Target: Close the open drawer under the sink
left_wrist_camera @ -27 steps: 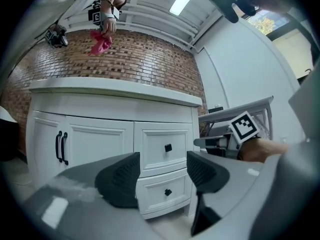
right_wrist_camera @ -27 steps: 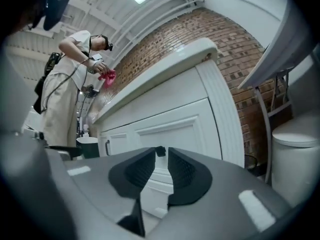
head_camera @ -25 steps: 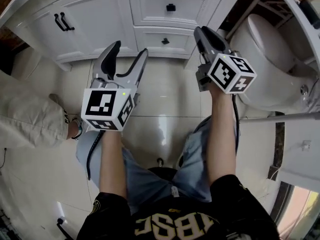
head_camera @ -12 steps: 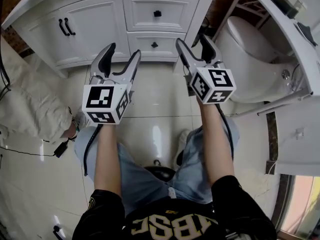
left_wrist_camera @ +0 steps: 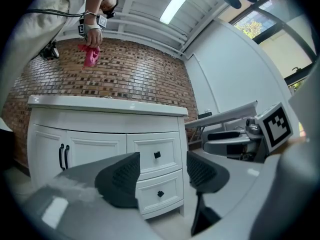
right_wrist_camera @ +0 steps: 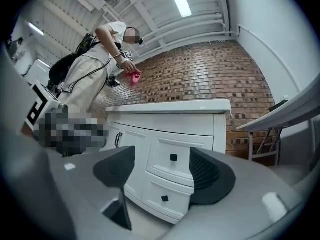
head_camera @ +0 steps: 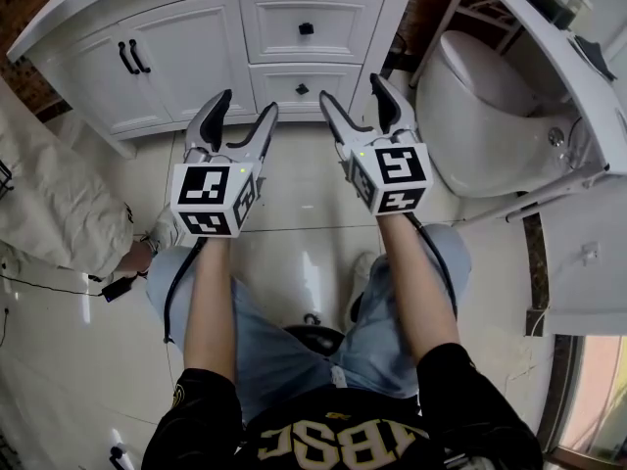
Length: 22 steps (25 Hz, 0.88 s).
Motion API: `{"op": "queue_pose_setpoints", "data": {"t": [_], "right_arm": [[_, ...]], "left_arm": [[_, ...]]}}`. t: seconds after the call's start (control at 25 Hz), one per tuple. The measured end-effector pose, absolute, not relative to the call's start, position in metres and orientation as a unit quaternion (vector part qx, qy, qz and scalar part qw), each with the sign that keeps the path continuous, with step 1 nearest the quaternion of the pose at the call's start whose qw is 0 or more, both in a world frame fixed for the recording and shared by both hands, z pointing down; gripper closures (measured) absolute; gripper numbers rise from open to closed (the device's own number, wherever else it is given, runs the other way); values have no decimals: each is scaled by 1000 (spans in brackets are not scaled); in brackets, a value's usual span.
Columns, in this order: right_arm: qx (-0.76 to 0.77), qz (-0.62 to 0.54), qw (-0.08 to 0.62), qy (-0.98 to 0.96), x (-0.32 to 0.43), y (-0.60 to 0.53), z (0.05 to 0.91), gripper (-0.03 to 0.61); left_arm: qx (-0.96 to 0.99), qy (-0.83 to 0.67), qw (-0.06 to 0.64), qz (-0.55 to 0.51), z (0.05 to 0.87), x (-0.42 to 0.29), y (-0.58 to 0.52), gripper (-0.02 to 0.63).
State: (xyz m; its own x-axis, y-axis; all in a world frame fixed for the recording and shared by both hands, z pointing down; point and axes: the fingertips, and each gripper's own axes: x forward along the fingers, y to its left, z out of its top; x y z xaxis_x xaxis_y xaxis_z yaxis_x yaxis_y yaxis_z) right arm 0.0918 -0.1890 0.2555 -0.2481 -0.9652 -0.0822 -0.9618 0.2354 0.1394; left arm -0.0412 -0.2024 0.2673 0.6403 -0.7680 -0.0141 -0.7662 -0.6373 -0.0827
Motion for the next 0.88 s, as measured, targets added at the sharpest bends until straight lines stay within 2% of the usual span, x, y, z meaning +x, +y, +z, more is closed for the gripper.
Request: {"op": "queue_pose_setpoints", "data": {"t": [0.88], "right_arm": [[607,-65,12,-792,94,-205,271,249]], "left_arm": [[-906,423,28,-21,279,-31,-214,319]]}}
